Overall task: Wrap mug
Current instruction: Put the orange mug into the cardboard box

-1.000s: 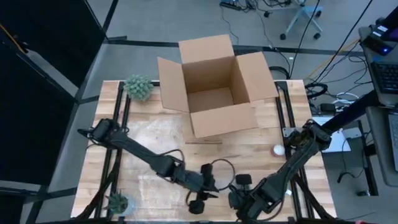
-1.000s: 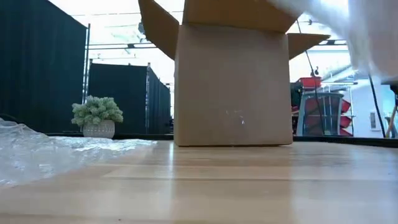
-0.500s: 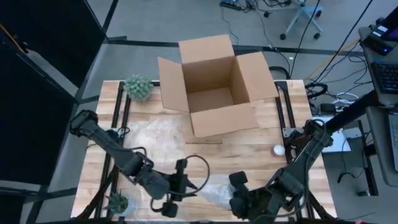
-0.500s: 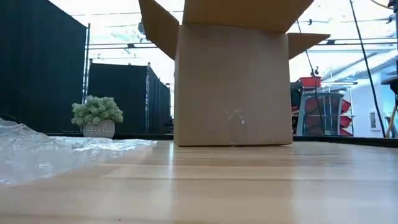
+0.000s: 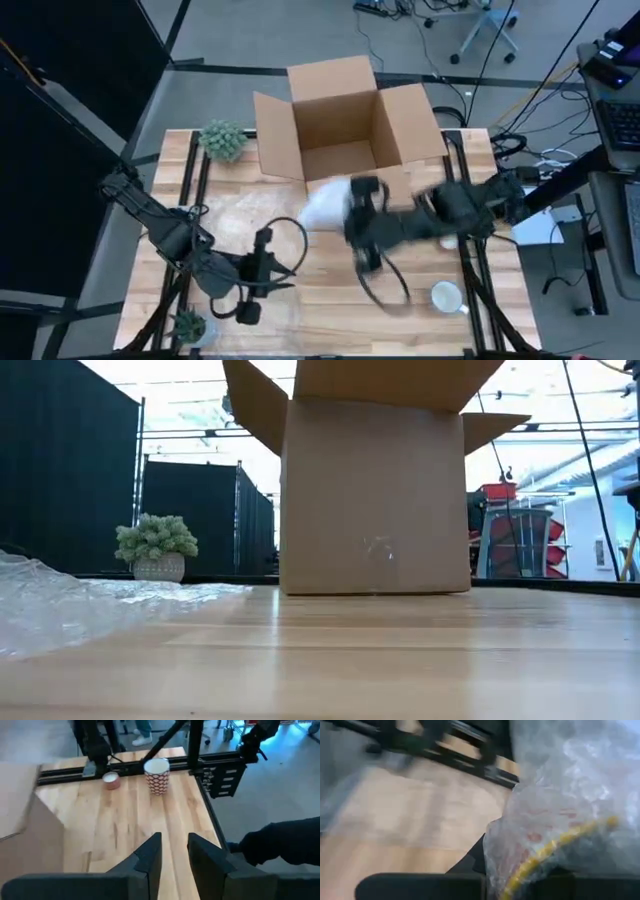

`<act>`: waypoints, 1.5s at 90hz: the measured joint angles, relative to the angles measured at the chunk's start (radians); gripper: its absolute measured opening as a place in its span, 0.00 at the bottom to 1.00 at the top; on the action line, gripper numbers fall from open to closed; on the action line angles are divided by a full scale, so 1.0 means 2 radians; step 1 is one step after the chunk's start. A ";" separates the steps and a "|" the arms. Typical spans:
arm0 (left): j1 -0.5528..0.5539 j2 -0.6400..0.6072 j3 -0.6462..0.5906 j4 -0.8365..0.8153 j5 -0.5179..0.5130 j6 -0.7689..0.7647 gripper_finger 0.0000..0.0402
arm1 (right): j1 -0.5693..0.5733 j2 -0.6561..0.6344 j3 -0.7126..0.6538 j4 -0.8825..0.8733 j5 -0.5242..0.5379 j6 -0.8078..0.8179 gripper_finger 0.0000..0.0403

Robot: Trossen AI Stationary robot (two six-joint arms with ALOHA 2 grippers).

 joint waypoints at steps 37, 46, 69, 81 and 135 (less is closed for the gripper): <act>0.000 -0.009 0.000 -0.031 -0.030 0.010 0.20 | -0.264 0.007 0.000 -0.020 -0.121 -0.007 0.04; 0.001 -0.009 0.000 -0.038 -0.041 0.009 0.20 | -0.319 0.032 -0.001 -0.031 -0.168 0.005 0.04; 0.001 -0.009 0.000 -0.038 -0.055 -0.013 0.20 | -0.393 0.136 -0.001 -0.069 -0.241 0.006 0.04; 0.001 -0.009 0.000 -0.037 -0.065 -0.018 0.20 | -0.393 0.189 -0.001 -0.067 -0.249 -0.012 0.04; 0.001 -0.009 0.000 -0.037 -0.094 -0.031 0.20 | -0.388 0.294 -0.001 -0.050 -0.247 -0.033 0.33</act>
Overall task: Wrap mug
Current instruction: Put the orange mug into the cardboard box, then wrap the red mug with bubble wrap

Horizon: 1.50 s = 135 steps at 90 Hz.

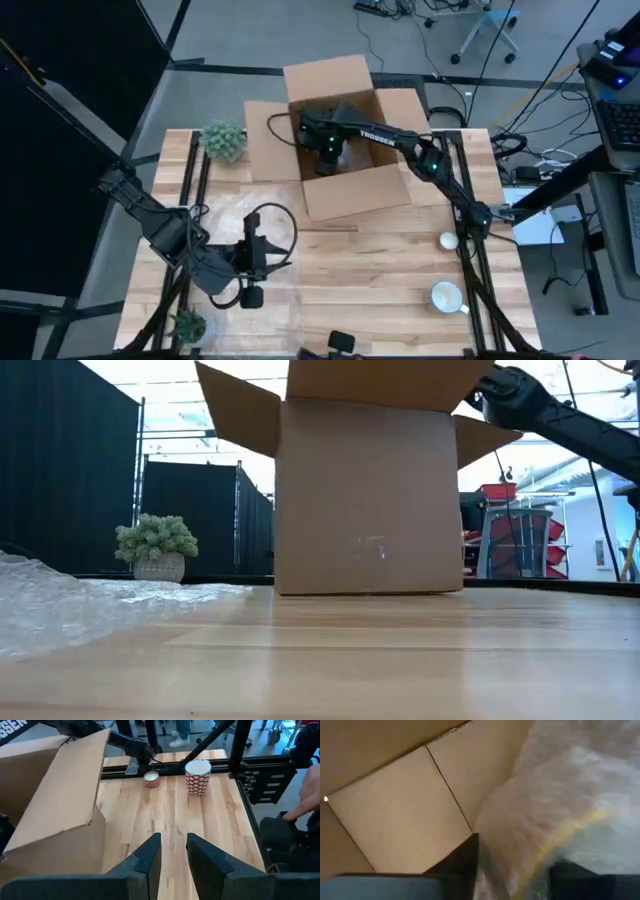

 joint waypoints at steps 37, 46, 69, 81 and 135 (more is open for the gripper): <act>0.000 0.000 0.000 -0.013 -0.005 0.000 0.20 | 0.001 -0.169 0.002 -0.027 0.004 0.020 0.56; 0.000 0.000 0.000 -0.016 -0.006 0.000 0.20 | 0.007 -0.224 0.002 -0.031 0.004 0.025 0.56; 0.001 0.000 -0.030 -0.034 -0.007 -0.034 0.20 | 0.070 -0.344 0.002 -0.091 0.001 0.087 0.56; 0.001 0.000 -0.065 -0.042 -0.003 -0.083 0.20 | 0.129 -0.381 -0.001 -0.123 0.000 0.142 0.56; -0.050 0.000 -0.235 -0.019 0.058 -0.322 0.20 | 0.539 -0.435 -0.218 -0.115 0.102 0.524 0.56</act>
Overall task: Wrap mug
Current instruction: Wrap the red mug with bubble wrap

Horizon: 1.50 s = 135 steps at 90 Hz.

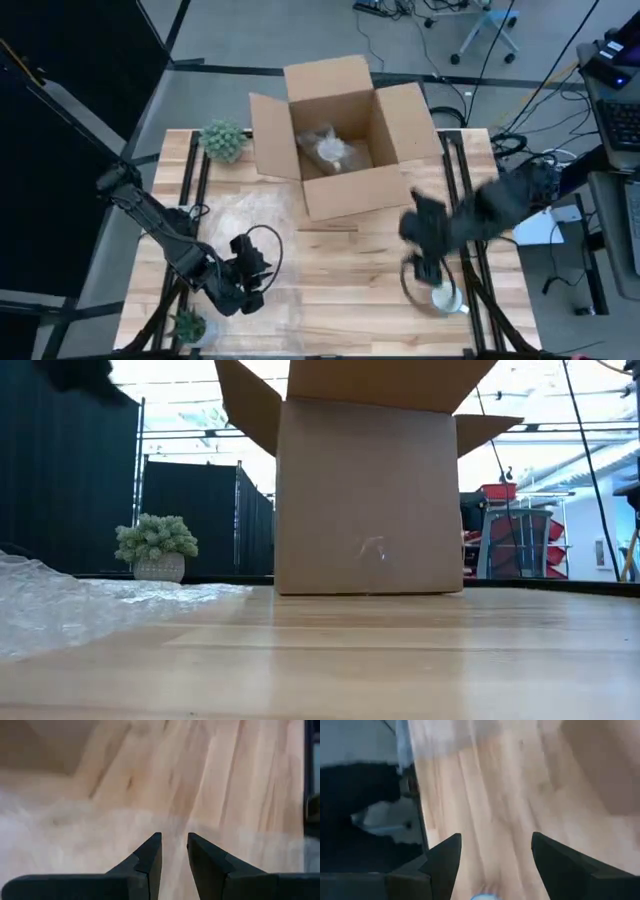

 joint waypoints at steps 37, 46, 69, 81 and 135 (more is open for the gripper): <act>0.018 0.042 -0.110 0.134 0.141 0.030 0.20 | 0.167 0.000 -0.191 0.054 0.029 0.354 0.56; 0.031 0.057 -0.124 0.174 0.146 0.049 0.20 | 0.178 0.000 -0.215 0.100 0.022 0.394 0.56; 0.058 0.114 -0.134 0.259 0.144 0.109 0.20 | 0.189 0.015 -0.267 0.130 -0.063 0.474 0.56; 0.081 0.137 -0.133 0.307 0.144 0.142 0.20 | 0.188 0.026 -0.275 0.130 -0.075 0.477 0.56; 0.171 0.132 -0.128 0.412 0.165 0.193 0.20 | 0.181 0.098 -0.276 0.117 -0.074 0.474 0.52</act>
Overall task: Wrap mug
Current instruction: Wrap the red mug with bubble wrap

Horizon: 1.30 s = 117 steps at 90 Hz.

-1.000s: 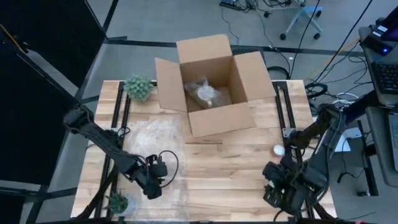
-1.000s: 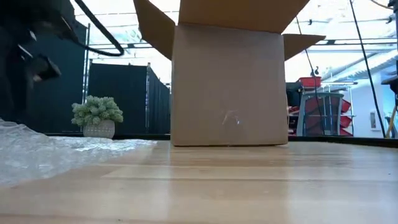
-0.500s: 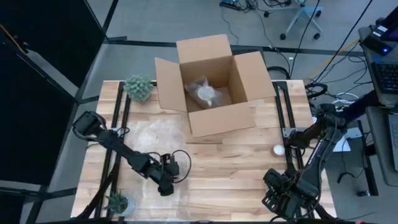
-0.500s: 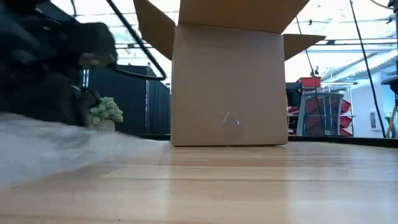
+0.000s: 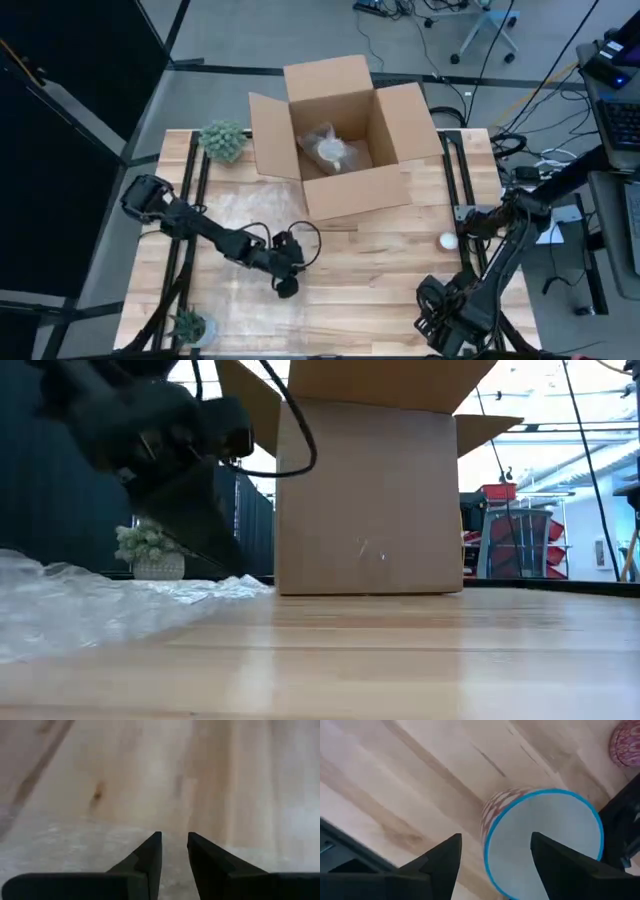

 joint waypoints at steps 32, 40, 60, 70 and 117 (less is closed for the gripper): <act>-0.042 -0.068 0.021 -0.056 0.034 -0.024 0.20 | -0.010 0.040 0.000 0.013 0.000 -0.046 0.36; -0.055 -0.084 0.021 -0.090 0.041 -0.035 0.20 | -0.016 0.049 0.000 0.024 -0.003 -0.077 0.31; -0.085 -0.094 0.021 -0.191 0.031 -0.067 0.20 | -0.027 0.054 -0.001 0.036 -0.003 -0.124 0.05; -0.097 -0.093 0.021 -0.227 0.015 -0.083 0.20 | -0.028 0.054 -0.001 0.036 -0.001 -0.137 0.03; -0.074 -0.001 0.012 -0.060 0.037 -0.014 0.20 | -0.053 0.041 0.086 0.034 0.180 -0.276 0.00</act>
